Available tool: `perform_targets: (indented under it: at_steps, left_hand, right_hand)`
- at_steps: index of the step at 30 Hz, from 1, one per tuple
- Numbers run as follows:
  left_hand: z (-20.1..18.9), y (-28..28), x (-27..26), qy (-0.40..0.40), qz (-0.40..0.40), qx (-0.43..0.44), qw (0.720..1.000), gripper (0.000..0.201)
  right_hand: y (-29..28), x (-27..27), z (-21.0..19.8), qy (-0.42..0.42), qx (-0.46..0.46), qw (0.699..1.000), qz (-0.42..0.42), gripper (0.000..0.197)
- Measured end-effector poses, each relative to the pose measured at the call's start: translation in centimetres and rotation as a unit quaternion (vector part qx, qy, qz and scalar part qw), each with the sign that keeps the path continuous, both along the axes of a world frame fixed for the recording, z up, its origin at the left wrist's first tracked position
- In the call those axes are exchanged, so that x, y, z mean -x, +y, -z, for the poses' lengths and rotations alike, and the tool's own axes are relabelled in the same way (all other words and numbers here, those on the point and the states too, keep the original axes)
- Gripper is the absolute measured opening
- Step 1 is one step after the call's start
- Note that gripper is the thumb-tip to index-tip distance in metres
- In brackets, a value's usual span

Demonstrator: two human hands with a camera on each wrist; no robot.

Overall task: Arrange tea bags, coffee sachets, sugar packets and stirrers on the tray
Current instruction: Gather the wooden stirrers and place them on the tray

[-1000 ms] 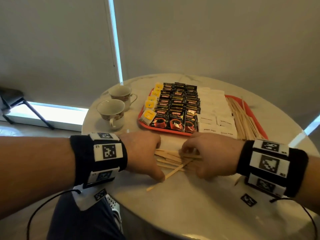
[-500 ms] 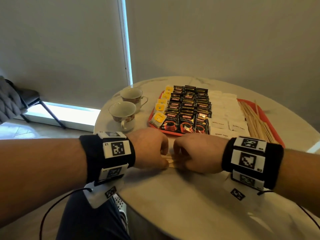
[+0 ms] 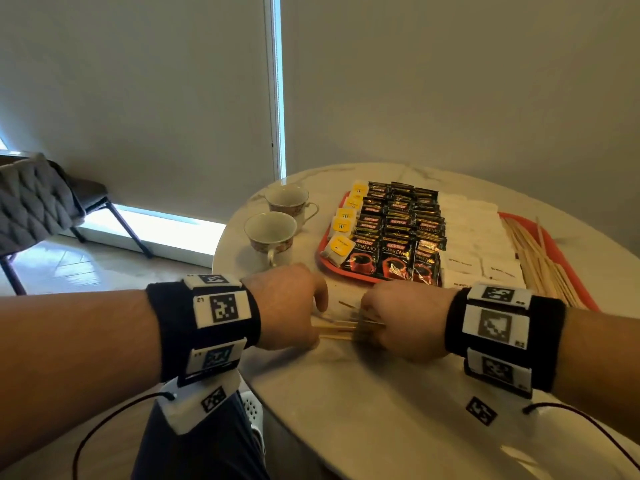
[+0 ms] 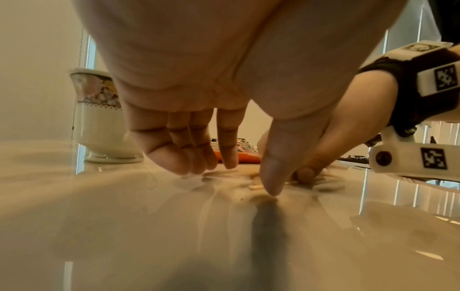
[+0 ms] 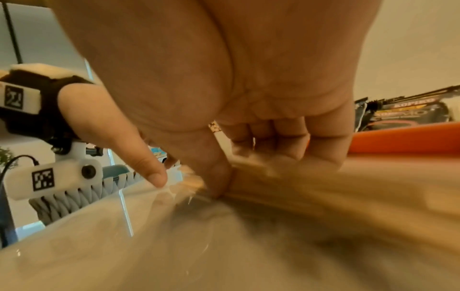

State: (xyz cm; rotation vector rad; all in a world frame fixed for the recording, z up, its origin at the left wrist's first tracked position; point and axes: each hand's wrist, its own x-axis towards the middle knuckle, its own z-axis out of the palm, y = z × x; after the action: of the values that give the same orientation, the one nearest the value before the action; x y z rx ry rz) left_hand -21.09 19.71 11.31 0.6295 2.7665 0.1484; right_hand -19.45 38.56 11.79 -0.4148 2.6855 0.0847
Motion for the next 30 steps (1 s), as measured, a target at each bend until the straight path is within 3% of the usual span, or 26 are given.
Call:
perform_targets:
  at_steps: [9, 18, 21, 25, 28, 30]
  left_hand:
    - [0.2, -0.7, 0.9, -0.024, -0.026, -0.047, 0.998, 0.055]
    - [-2.8, -1.2, 1.4, 0.095, 0.006, -0.141, 0.985, 0.043]
    - [-3.9, -0.7, 2.3, 0.114, -0.016, -0.204, 0.972, 0.05]
    - [-4.1, 1.0, 4.1, 0.078, -0.061, -0.357, 0.929, 0.059]
    - [-4.1, 2.6, 5.5, 0.041, -0.066, -0.503, 0.861, 0.059]
    - [-4.5, 3.7, 6.4, 0.087, -0.06, -0.517, 0.85, 0.045]
  right_hand:
    - [0.1, 0.1, 0.8, 0.025, 0.038, 0.999, -0.028, 0.033]
    - [2.0, 2.0, -0.2, 0.029, 0.182, 0.983, 0.008, 0.013]
    - [2.9, 2.7, -0.5, 0.021, 0.32, 0.945, 0.065, 0.011]
    - [3.3, 3.4, -1.0, -0.021, 0.513, 0.847, 0.138, 0.022]
    - [3.8, 4.0, -1.6, -0.028, 0.539, 0.832, 0.128, 0.029]
    - [4.0, 4.5, -1.8, -0.029, 0.566, 0.812, 0.14, 0.03]
